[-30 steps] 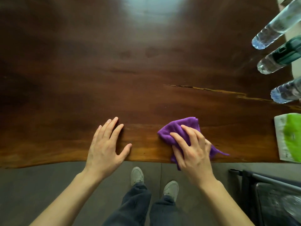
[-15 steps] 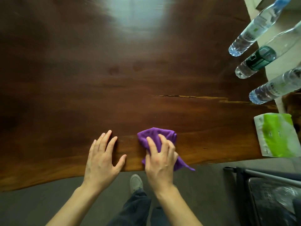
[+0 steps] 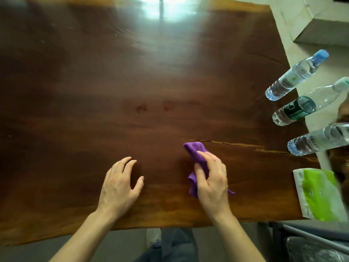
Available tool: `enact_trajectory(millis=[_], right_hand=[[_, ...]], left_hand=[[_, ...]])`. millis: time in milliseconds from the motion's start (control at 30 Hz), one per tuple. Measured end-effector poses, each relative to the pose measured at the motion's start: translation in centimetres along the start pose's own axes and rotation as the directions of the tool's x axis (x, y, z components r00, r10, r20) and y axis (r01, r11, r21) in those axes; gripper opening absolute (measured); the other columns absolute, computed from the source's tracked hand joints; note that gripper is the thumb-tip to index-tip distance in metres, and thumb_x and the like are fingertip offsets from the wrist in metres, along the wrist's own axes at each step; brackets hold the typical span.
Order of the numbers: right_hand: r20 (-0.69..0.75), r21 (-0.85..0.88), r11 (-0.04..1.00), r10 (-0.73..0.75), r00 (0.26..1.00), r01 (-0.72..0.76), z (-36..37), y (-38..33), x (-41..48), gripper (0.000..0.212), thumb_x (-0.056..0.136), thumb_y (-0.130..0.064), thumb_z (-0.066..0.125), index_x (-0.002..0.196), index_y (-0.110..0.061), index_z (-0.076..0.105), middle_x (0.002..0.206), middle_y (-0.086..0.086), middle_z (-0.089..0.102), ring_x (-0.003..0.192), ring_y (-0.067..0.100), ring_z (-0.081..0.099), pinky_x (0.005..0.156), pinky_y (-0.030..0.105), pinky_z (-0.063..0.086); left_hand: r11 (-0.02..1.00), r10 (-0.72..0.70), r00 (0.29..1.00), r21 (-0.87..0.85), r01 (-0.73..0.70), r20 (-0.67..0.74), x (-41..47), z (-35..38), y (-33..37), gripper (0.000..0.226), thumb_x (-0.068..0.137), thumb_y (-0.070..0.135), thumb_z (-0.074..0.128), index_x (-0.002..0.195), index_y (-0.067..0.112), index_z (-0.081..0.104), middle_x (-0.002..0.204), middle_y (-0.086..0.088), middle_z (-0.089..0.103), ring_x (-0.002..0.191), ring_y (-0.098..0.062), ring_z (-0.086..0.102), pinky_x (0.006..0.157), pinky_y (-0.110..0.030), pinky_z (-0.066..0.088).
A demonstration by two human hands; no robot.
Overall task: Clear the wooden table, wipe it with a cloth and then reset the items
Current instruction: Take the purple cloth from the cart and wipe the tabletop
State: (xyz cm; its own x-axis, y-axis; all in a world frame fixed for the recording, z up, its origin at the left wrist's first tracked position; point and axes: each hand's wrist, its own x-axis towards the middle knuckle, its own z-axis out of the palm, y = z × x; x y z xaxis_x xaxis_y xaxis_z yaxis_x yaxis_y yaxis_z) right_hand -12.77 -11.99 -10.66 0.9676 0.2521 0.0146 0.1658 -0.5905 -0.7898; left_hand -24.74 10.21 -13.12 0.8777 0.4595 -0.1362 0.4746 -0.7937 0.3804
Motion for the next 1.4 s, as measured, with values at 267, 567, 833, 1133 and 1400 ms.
enact_trajectory(millis=[267,567,833,1133,1400], right_hand=[[-0.155,-0.091,0.994,-0.079,0.985,0.065,-1.8,2.4,13.5,0.037,0.098,-0.015,0.061,0.135,-0.013,0.058,0.135,0.007,0.060,0.121,0.027,0.051,0.102,0.033,0.041],[-0.182,-0.300,0.951,0.023,0.983,-0.077,1.6,6.1,24.5,0.042,0.098,-0.022,0.058,0.138,-0.009,0.057,0.137,0.018,0.058,0.124,0.042,0.050,0.105,0.047,0.036],[-0.018,-0.212,0.975,-0.076,0.997,0.070,11.7,-0.5,22.6,0.028,0.095,-0.016,0.060,0.121,-0.011,0.069,0.127,0.015,0.062,0.115,0.040,0.052,0.102,0.047,0.041],[0.401,-0.047,0.819,-0.509,0.762,0.572,20.7,-6.8,16.8,0.024,0.091,-0.017,0.058,0.114,-0.015,0.067,0.125,0.007,0.062,0.112,0.032,0.054,0.081,0.048,0.048],[0.115,-0.306,0.896,-0.302,0.946,0.323,12.5,-0.2,21.9,0.028,0.087,-0.020,0.062,0.113,-0.016,0.070,0.124,0.009,0.065,0.108,0.037,0.058,0.082,0.047,0.049]], left_hand=[[0.999,-0.007,0.999,0.042,0.008,-0.037,8.2,-0.7,1.3,0.058,0.086,0.033,0.070,0.137,0.009,0.055,0.144,-0.010,0.050,0.137,-0.027,0.044,0.113,-0.044,0.037],[0.987,-0.110,0.994,0.118,0.109,-0.002,13.1,0.3,0.2,0.067,0.089,0.047,0.062,0.147,0.017,0.045,0.156,-0.010,0.035,0.146,-0.027,0.028,0.120,-0.044,0.026],[0.986,-0.133,0.991,0.104,0.129,0.027,12.8,1.1,-0.3,0.068,0.090,0.047,0.060,0.149,0.018,0.042,0.160,-0.009,0.029,0.149,-0.025,0.022,0.121,-0.047,0.024],[0.982,-0.174,0.984,0.088,0.169,0.049,12.7,1.3,-0.8,0.073,0.085,0.040,0.068,0.146,0.008,0.044,0.155,-0.016,0.038,0.146,-0.029,0.031,0.122,-0.042,0.019],[0.988,-0.122,0.992,0.101,0.119,0.026,12.3,1.4,-0.6,0.071,0.090,0.043,0.064,0.150,0.013,0.041,0.162,-0.008,0.027,0.151,-0.023,0.021,0.123,-0.042,0.017]])
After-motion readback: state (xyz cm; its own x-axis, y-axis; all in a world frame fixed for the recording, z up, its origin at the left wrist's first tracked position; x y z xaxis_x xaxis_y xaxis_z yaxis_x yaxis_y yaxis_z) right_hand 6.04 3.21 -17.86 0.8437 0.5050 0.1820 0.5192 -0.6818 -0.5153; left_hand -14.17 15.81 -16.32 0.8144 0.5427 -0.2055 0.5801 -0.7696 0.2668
